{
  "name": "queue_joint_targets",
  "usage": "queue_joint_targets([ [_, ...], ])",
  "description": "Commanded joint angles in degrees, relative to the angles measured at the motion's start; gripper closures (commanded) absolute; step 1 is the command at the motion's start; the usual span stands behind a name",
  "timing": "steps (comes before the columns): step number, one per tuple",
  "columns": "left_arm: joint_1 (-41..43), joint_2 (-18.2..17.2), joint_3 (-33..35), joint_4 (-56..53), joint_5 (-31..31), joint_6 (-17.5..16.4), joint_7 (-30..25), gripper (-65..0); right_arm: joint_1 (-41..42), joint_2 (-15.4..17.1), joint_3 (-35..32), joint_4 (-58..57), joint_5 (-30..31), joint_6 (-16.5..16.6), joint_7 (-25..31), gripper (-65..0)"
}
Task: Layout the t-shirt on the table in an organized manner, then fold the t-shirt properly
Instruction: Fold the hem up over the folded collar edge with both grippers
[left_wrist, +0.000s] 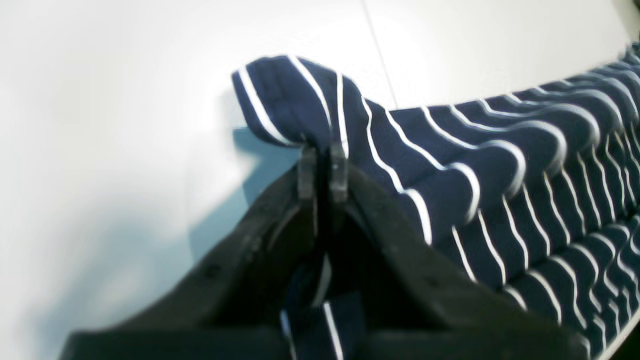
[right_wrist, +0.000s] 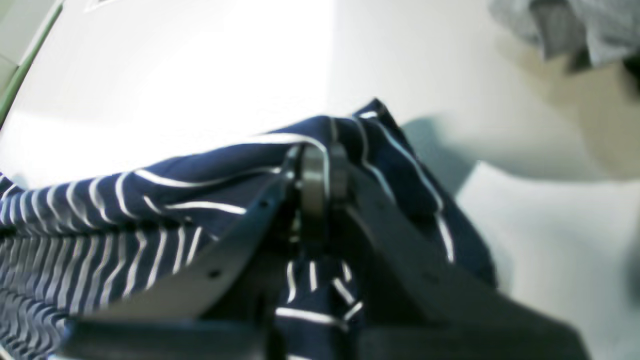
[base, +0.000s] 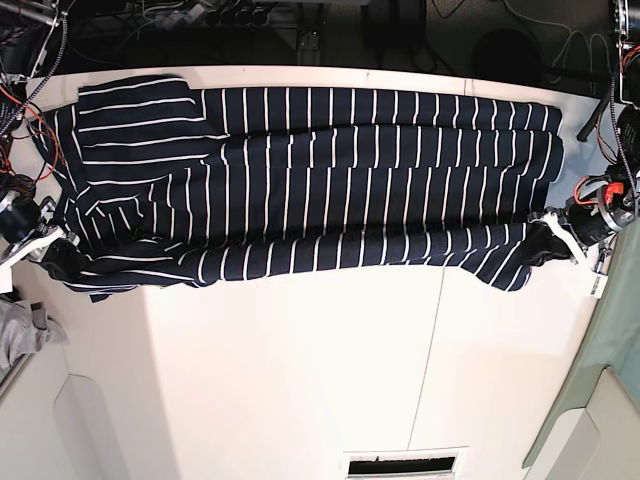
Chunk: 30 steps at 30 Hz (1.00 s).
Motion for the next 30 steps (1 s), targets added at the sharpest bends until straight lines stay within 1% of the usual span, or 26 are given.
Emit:
queue_joint_targets([
  [1, 0.04, -1.44, -1.42, 2.14, -1.25, -0.54, 0.28, 0.0, 0.74, 1.18, 0.83, 1.18, 2.89, 0.50, 0.57, 0.0],
  [4, 3.39, -2.01, -3.39, 7.26, -3.98, -0.54, 3.08, 0.0, -0.09, 1.16, 2.03, 1.31, 6.71, 0.59, -2.40, 0.0],
  [6, 5.97, -2.86, -3.87, 11.10, -4.94, -0.54, 3.41, 0.0, -1.33, 1.16, 3.02, 1.55, 9.20, 0.59, -3.30, 0.0],
  [11, 10.86, -3.65, -4.52, 17.44, -4.66, -0.54, 3.41, 0.0, -5.88, 1.11, 6.12, 4.92, 11.30, 0.59, -3.87, 0.0],
  [16, 13.64, -3.63, -7.19, 18.16, -4.68, -0.54, 3.93, 0.0, -11.30, 1.11, 8.20, 10.69, 11.69, 0.59, -4.70, 0.0],
  [19, 14.64, -3.65, -7.67, 18.16, -4.70, -0.54, 6.43, 0.0, -14.19, 1.11, 8.20, 12.55, 11.67, 0.59, -4.72, 0.0],
  [30, 18.32, -3.63, -8.00, 18.16, -4.85, -0.54, 7.72, 0.0, -19.67, 1.09, 8.20, 12.76, 12.20, 0.59, -4.70, 0.0],
])
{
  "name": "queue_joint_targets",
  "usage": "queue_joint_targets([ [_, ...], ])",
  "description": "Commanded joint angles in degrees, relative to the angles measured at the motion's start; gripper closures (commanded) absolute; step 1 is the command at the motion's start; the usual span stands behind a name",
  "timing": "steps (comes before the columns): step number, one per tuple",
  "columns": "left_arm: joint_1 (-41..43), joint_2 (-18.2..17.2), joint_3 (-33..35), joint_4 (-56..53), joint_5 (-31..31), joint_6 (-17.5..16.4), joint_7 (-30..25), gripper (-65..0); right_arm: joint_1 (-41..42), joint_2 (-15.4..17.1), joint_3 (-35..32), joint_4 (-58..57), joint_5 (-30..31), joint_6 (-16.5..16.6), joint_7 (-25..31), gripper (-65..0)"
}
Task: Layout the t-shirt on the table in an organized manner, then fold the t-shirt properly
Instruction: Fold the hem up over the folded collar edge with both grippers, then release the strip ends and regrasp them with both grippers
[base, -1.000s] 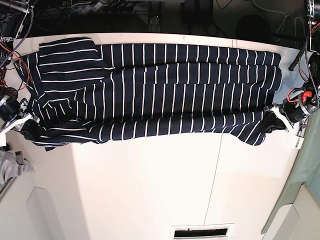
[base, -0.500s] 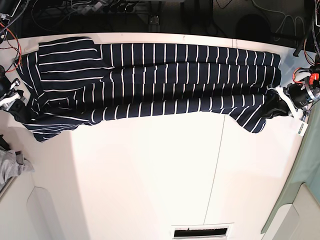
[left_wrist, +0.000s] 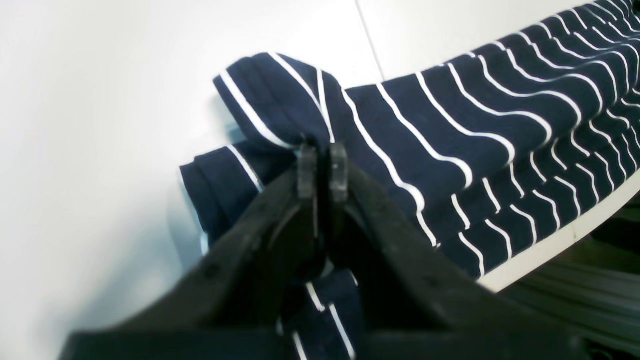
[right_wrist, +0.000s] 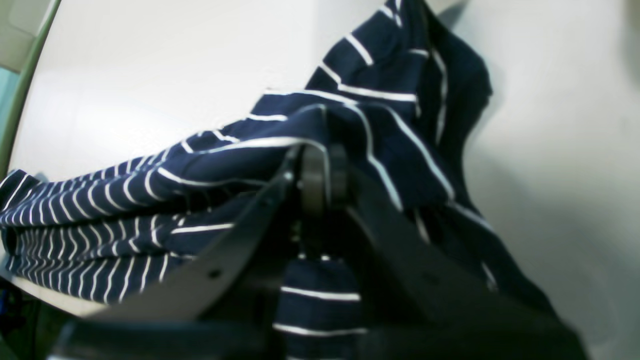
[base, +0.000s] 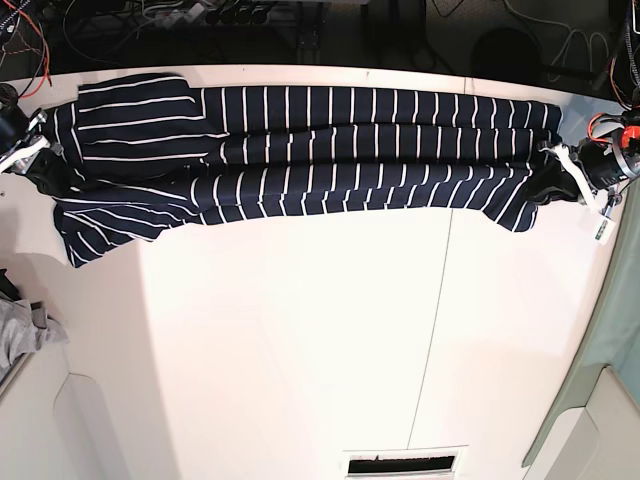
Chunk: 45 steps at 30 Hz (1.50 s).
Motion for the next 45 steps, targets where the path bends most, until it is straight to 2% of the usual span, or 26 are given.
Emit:
queue_joint_targets([
  [1, 0.02, -1.29, -0.83, 0.81, -0.68, -0.49, -0.55, 0.0, -0.04, 1.14, 0.52, 1.07, 0.87, 0.28, 1.44, 0.0],
  [11, 1.88, -1.18, -0.98, 0.81, -0.07, -0.49, 0.20, 0.0, -3.39, 0.87, 0.48, 1.01, 0.26, 0.24, 1.53, 0.0],
  [12, 1.88, -1.11, -0.98, 0.81, -0.09, -0.49, 0.13, -3.0, -3.39, 0.83, 0.48, 0.94, -0.42, 0.15, 1.49, 0.0],
  [15, 1.88, -0.98, -0.98, 0.81, -0.11, -0.49, -0.24, -20.0, -3.37, 0.24, 0.48, 0.92, -2.82, 0.02, 1.51, 0.0],
  [16, 1.88, -0.96, -0.98, 0.81, -0.09, -0.49, -0.15, -23.3, -3.39, 0.04, 0.48, 0.92, -3.17, 0.02, 1.49, -7.3],
  [18, 1.79, -0.96, -0.98, 0.81, -0.09, -0.49, 2.21, -24.1, -3.39, -0.09, 0.48, 0.92, -3.74, -0.15, 1.49, -22.1],
  [19, 1.68, -0.96, -0.98, 0.81, -0.22, -0.49, 3.15, -24.1, -3.37, -0.04, 0.50, 0.92, -4.11, -0.46, 1.49, -26.5],
  [20, 1.70, -0.98, -0.98, 0.81, -0.92, -0.49, 3.48, -24.1, -3.37, 0.00, 0.66, 0.94, -4.26, -0.63, 1.49, -28.0],
  [24, 1.70, -0.98, -2.67, 0.83, -3.52, -0.49, 4.11, -24.1, -3.37, -0.04, 2.95, 0.96, -3.89, -0.63, 1.46, -28.0],
  [30, 1.75, -0.98, -10.16, 3.21, -4.48, -0.49, 5.84, -24.1, -3.34, 0.00, 10.29, 1.03, -0.46, -0.52, 1.42, -27.9],
  [34, 1.73, -0.98, -13.09, 5.20, -5.46, -0.49, 5.86, -24.1, -3.15, 0.09, 11.19, 1.14, 1.01, -0.31, 1.46, -27.7],
  [35, 1.73, -0.98, -13.09, 5.20, -5.68, -0.49, 5.86, -24.1, -3.02, 0.07, 11.08, 1.14, 2.08, -0.31, 1.49, -26.0],
  [36, 1.75, -0.96, -13.07, 5.18, -5.68, -0.49, 5.92, -24.1, -2.75, 0.04, 10.80, 1.14, 3.17, -0.28, 1.49, -21.0],
  [38, 1.73, -0.61, -13.07, 5.18, -5.68, -0.49, 7.06, -24.1, -1.84, -0.07, 10.08, 1.14, 3.32, -0.31, 1.40, -4.9],
  [39, 1.73, -0.48, -13.07, 5.20, -5.68, -0.49, 7.13, -24.2, -1.44, -0.07, 9.40, 1.14, 3.32, -0.33, 1.36, 0.0],
  [41, 1.73, -0.48, -13.07, 5.20, -5.77, -0.49, 7.10, -24.2, -0.81, -0.07, 7.69, 1.11, 3.30, -0.31, 1.22, 0.0],
  [43, 1.73, -0.50, -13.07, 5.18, -5.64, -0.15, 7.17, -28.6, -0.13, -0.09, 5.31, 1.11, 2.75, -0.24, 1.33, 0.0],
  [45, 1.75, -0.11, -13.07, 5.18, -5.09, 2.36, 7.50, -33.7, 0.59, -0.07, 2.12, 1.07, -0.02, -0.13, 2.71, 0.0],
])
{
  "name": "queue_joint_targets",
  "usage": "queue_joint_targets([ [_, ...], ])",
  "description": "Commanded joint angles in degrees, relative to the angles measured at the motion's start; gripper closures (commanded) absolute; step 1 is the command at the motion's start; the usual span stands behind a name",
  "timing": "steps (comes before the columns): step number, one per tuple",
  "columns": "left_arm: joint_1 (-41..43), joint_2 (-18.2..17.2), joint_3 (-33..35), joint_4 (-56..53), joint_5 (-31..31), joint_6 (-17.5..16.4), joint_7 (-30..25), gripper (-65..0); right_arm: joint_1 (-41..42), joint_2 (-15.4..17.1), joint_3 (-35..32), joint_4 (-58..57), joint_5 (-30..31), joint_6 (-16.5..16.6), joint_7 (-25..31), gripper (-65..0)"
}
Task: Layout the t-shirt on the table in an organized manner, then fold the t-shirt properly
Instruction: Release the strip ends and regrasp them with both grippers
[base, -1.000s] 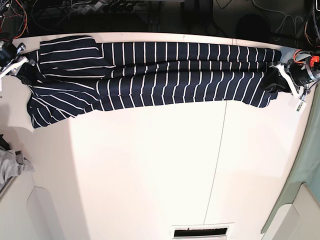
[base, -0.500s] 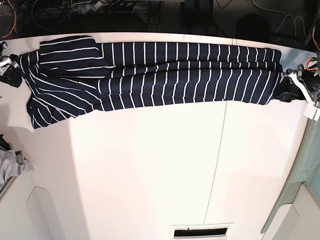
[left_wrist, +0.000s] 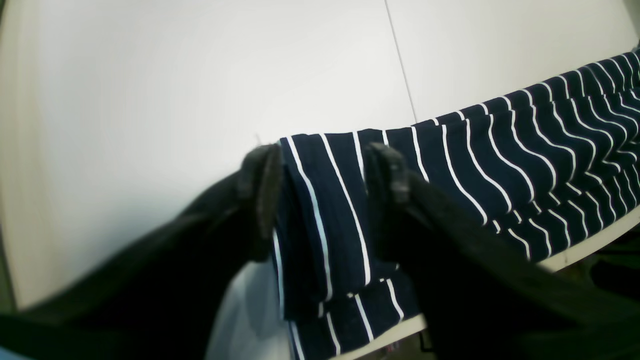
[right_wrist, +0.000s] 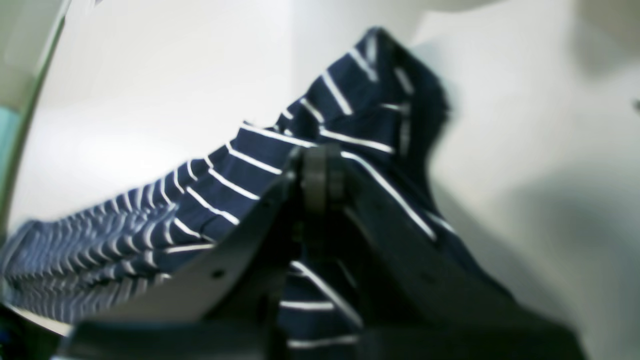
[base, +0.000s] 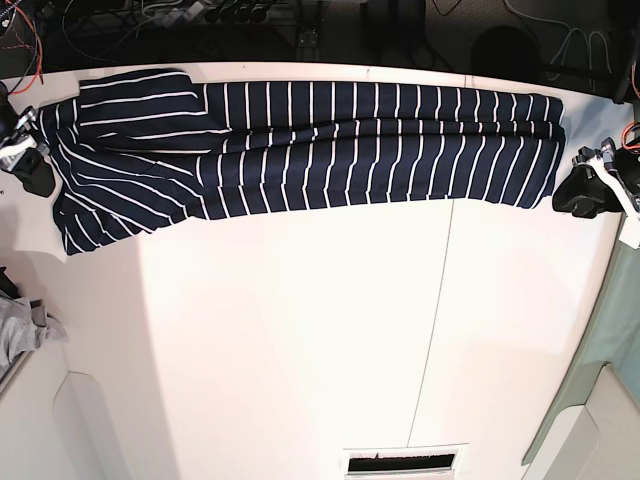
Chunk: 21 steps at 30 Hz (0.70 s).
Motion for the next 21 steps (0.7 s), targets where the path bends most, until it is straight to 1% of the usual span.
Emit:
queue_joint_targets([
  [1, -0.37, -0.70, -0.48, 0.79, 0.04, 0.66, -0.42, -34.1, 0.63, 0.92, -1.55, 1.01, -0.90, 0.61, 2.62, 0.0],
  [3, -0.24, 0.17, -0.48, 0.79, 1.49, 1.11, -0.11, -34.1, 0.74, 0.92, -6.05, 0.83, -5.77, 0.59, 6.29, 0.0],
  [4, -0.15, 0.61, -0.48, 0.79, 2.23, 2.08, 0.04, -34.1, 0.72, 0.92, -8.33, 0.83, -8.09, 0.52, 7.30, 0.0],
  [7, 0.39, 1.55, -0.48, 0.79, 4.07, 4.28, 0.26, -34.1, 0.70, 0.92, -14.75, 0.76, -14.84, -0.50, 8.46, 0.0],
  [10, 0.87, 2.10, -0.48, 0.74, 6.56, 6.21, 0.83, -34.1, 0.72, 0.94, -18.38, -0.74, -20.90, -2.27, 11.37, 0.0],
  [12, 1.42, 2.08, -0.48, 0.74, 6.51, 6.86, 0.90, -34.1, 0.79, 0.94, -19.10, -3.04, -23.37, -2.86, 14.43, 0.0],
  [14, 2.16, 2.29, -0.48, 0.68, 6.23, 6.88, 1.03, -34.1, 1.16, 0.94, -19.12, -5.90, -23.78, -2.86, 16.15, 0.0],
  [16, 2.73, 3.10, -0.48, 0.57, 6.62, 6.88, 1.09, -34.1, 1.46, 0.94, -19.15, -8.70, -23.65, -2.71, 16.33, 0.0],
  [17, 2.89, 3.56, -0.48, 0.31, 7.43, 7.28, 1.07, -34.1, 1.51, 0.94, -19.15, -9.86, -23.23, -2.58, 16.33, 0.0],
  [19, 2.86, 4.50, -0.48, -0.57, 9.09, 9.49, 0.48, -34.1, 1.49, 0.94, -19.12, -11.47, -22.82, -2.60, 16.31, 0.0],
  [21, 2.89, 5.03, -0.48, -1.73, 9.05, 9.57, -1.40, -34.1, 1.46, 0.94, -19.12, -12.09, -22.21, -2.60, 16.31, 0.0],
])
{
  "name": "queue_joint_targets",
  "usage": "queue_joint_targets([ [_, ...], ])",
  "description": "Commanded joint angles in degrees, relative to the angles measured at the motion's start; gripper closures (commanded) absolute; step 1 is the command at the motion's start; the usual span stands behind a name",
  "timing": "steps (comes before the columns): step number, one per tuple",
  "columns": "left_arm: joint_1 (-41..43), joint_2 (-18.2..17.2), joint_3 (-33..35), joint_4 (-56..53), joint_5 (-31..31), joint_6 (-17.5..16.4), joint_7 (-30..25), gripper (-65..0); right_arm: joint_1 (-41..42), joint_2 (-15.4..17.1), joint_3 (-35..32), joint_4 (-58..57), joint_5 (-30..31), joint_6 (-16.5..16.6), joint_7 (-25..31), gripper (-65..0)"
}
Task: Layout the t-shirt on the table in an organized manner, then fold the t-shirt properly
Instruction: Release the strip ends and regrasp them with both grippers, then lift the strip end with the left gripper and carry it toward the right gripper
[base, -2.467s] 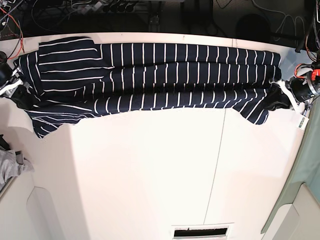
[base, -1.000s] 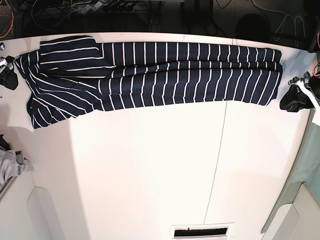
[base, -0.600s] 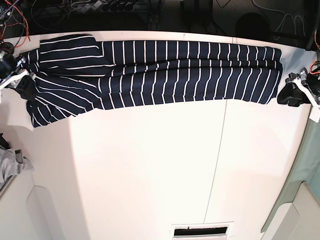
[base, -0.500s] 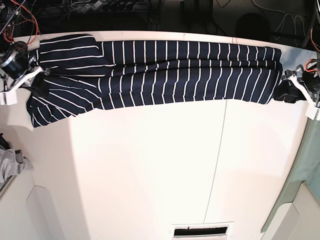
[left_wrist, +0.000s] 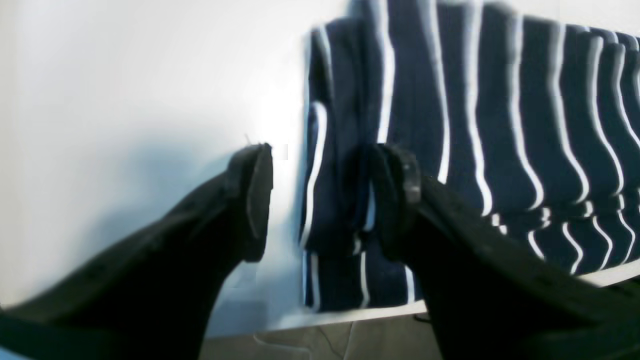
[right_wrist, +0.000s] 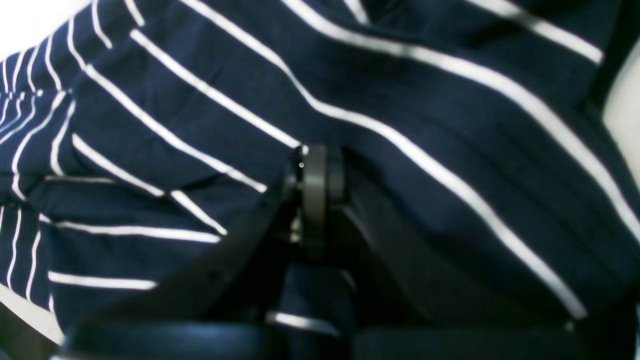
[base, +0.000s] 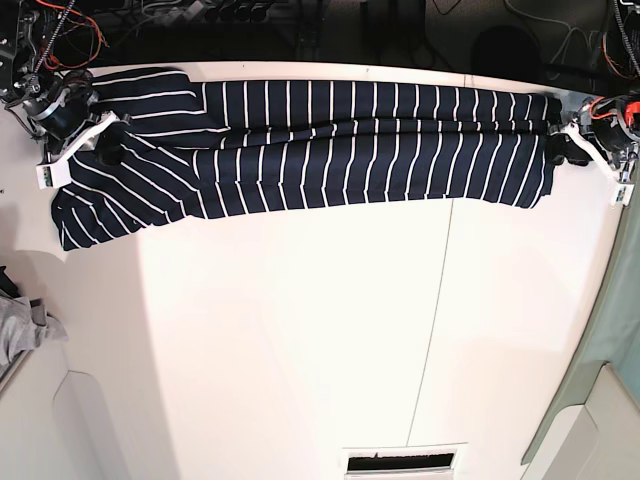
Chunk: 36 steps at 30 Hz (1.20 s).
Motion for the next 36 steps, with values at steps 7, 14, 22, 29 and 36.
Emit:
queue_joint_targets([
  [7, -0.33, 0.24, -0.48, -2.21, 1.66, 1.31, -2.05, -34.1, -0.02, 0.76, 0.26, 0.22, 2.69, -0.22, -0.63, 0.0],
  [14, -0.33, 1.81, -0.48, -3.06, -2.34, -0.90, -0.85, -34.1, 0.09, 0.79, 0.26, 0.22, 3.98, -0.13, -0.66, 0.0],
  [22, -0.31, 3.85, -0.37, -3.06, -6.56, -4.31, 3.85, -34.1, 0.11, 0.79, 0.26, 0.22, 4.00, 0.42, -0.66, 0.0],
  [29, -0.31, 3.85, -0.37, -3.06, -10.88, -7.54, 5.29, -13.2, 0.13, 0.79, 0.26, 0.22, 4.00, 0.42, -0.66, 0.0],
  [36, -0.35, 3.50, -0.37, -3.02, -11.82, -9.18, 0.11, 0.0, 0.13, 0.79, 0.26, 0.26, 4.66, 0.39, -0.66, 0.0],
])
